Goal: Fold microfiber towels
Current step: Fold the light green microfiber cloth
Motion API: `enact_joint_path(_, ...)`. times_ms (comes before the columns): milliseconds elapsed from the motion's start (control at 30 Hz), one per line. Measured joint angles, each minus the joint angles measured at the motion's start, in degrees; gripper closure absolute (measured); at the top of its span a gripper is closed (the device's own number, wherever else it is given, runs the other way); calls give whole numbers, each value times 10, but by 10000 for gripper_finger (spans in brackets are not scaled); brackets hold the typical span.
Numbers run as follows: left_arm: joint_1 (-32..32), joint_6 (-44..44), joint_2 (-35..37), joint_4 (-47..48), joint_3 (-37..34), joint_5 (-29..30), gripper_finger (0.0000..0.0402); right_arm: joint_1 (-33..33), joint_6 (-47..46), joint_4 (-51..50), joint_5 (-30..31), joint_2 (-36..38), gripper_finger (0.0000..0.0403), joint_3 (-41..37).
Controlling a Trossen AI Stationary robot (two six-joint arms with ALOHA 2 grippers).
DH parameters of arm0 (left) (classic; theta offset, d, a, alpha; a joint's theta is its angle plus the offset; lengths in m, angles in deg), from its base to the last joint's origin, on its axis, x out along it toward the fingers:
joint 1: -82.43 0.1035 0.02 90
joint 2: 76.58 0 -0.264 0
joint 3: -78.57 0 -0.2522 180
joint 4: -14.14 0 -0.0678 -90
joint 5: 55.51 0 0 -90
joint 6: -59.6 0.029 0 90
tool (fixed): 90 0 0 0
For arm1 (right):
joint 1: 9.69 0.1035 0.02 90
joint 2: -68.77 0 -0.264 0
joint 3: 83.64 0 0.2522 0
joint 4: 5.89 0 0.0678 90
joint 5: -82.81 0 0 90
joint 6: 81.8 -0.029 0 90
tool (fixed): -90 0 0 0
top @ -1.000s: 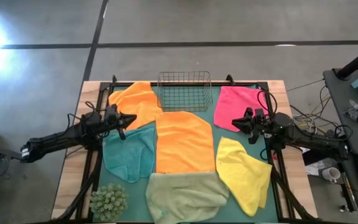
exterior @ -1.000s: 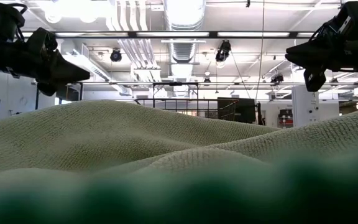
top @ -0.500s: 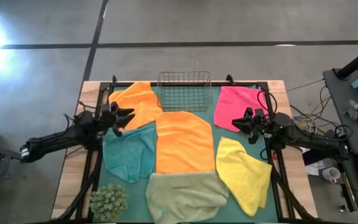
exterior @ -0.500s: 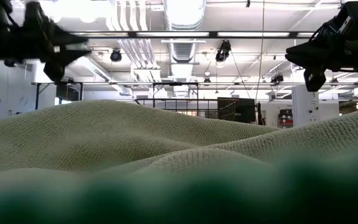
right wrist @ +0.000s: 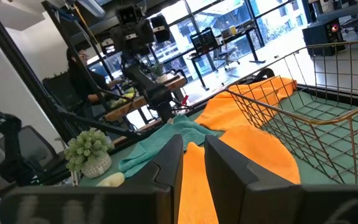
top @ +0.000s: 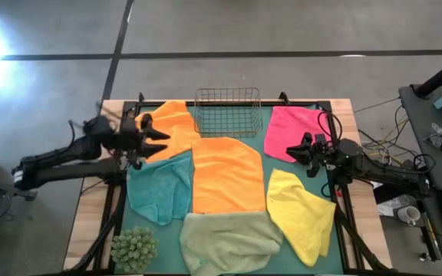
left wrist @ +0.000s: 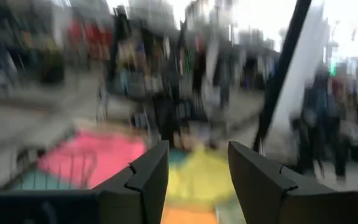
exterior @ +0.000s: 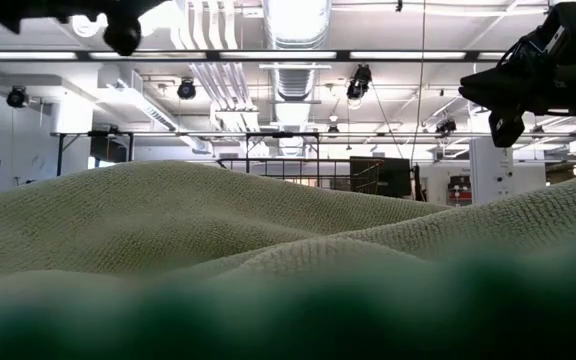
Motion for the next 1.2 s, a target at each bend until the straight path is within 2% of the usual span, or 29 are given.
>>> enact_joint_path(100,-12,42,-63,96,68,-13,251,0,0,0,0,0,344,0)
enact_joint_path(233,-51,97,-141,181,137,-12,251,0,0,0,0,0,344,0)
enact_joint_path(567,-219,143,-297,238,258,-4,251,0,0,0,0,0,344,0)
enact_joint_path(700,-277,142,-351,289,292,40,251,0,0,0,0,0,344,0)
enact_joint_path(833,-331,139,-395,290,315,64,251,0,0,0,0,0,344,0)
enact_joint_path(1200,-427,109,-527,292,393,56,251,0,0,0,0,0,344,0)
